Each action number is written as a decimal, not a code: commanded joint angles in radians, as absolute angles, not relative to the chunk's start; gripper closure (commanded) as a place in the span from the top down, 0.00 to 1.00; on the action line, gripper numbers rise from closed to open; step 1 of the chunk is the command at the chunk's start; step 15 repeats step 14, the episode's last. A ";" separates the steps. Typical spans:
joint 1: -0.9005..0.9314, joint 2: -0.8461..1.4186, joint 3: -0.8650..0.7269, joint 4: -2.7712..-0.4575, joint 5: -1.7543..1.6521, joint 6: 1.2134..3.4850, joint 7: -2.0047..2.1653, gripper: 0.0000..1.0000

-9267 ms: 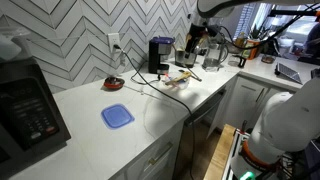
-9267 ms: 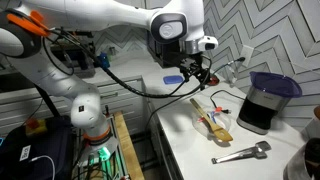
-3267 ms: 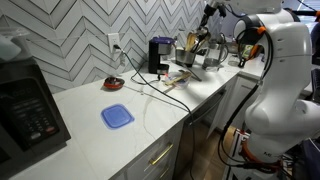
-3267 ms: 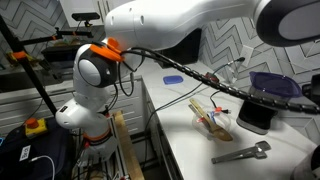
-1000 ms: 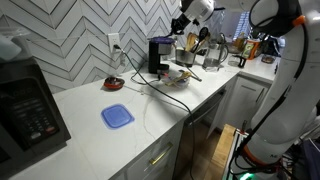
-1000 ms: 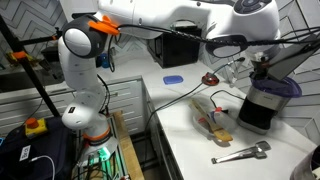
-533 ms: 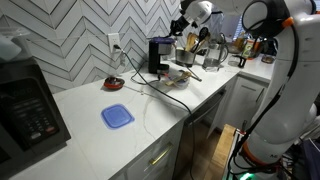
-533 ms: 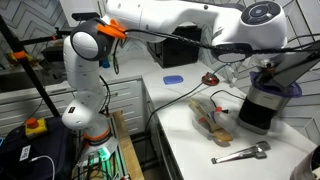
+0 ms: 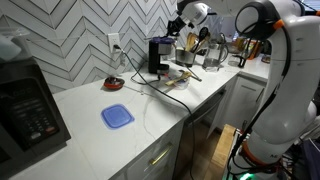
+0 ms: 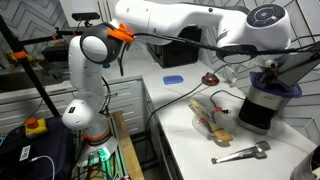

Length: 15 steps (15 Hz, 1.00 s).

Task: Pick up the silver spatula from the utensil holder and put it on the purple lunch box lid

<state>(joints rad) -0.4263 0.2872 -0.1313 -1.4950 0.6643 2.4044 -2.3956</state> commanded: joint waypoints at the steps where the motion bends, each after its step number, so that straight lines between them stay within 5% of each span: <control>1: -0.436 0.322 -0.127 -1.448 0.663 2.369 -2.403 0.28; 2: -0.438 0.316 -0.126 -1.451 0.661 2.361 -2.404 0.29; 11: -0.531 0.133 -0.139 -1.460 0.757 1.973 -2.557 0.95; 12: -0.537 0.105 -0.139 -1.472 0.784 1.948 -2.597 1.00; 13: -0.508 0.162 -0.144 -1.440 0.726 2.025 -2.486 0.86; 15: -0.518 0.138 -0.144 -1.441 0.746 1.997 -2.510 0.93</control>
